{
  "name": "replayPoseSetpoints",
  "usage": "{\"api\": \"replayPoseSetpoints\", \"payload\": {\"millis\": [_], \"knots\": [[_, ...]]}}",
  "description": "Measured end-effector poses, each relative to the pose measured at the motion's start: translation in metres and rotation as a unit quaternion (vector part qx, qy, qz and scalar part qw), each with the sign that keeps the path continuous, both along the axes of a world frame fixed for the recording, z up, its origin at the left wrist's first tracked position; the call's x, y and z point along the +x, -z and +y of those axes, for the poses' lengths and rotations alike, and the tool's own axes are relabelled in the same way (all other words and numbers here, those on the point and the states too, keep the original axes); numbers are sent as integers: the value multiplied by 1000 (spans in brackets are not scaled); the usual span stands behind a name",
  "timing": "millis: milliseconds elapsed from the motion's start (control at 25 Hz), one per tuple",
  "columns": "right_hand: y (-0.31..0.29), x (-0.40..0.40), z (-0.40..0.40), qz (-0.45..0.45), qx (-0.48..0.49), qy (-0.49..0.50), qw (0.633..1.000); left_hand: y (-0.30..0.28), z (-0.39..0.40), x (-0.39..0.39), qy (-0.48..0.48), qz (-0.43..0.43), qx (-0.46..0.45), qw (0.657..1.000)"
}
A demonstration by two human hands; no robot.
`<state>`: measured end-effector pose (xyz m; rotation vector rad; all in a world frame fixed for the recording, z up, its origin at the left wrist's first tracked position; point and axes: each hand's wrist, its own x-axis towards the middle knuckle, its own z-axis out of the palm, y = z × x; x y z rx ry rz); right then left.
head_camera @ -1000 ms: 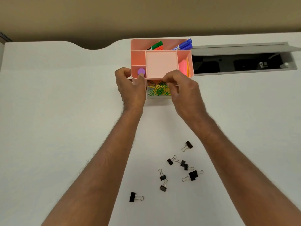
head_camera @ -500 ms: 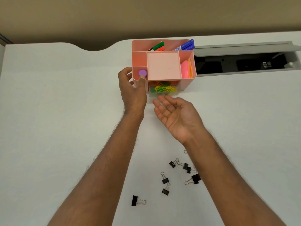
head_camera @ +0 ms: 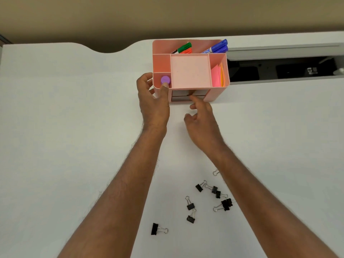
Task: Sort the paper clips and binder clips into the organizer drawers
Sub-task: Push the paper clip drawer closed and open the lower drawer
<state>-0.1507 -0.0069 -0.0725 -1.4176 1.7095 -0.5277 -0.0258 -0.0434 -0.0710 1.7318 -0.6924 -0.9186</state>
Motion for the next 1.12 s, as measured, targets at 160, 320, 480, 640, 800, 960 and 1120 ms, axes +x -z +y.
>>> {"api": "replayPoseSetpoints", "payload": {"millis": [160,320,480,640,800,960,1120], "knots": [[21,-5,7,213,-94,-135,963,0,0,1,3,-2,-5,1000],[21,-12,3,262,-120,-152,946,0,-1,2,0,0,-2,1000],[19,-15,5,219,-154,-147,952,2,-2,2,-1,-5,-4,1000],[17,-17,-1,240,-129,-161,949,2,-2,0,0,-5,-4,1000],[18,-19,11,241,-141,-143,949,3,-2,1,-1,-6,-2,1000],[21,-21,28,233,-130,-144,953,5,-3,1,-3,-15,-4,1000],[20,-23,29,221,-129,-147,955,4,-3,2,6,-13,3,1000]]}}
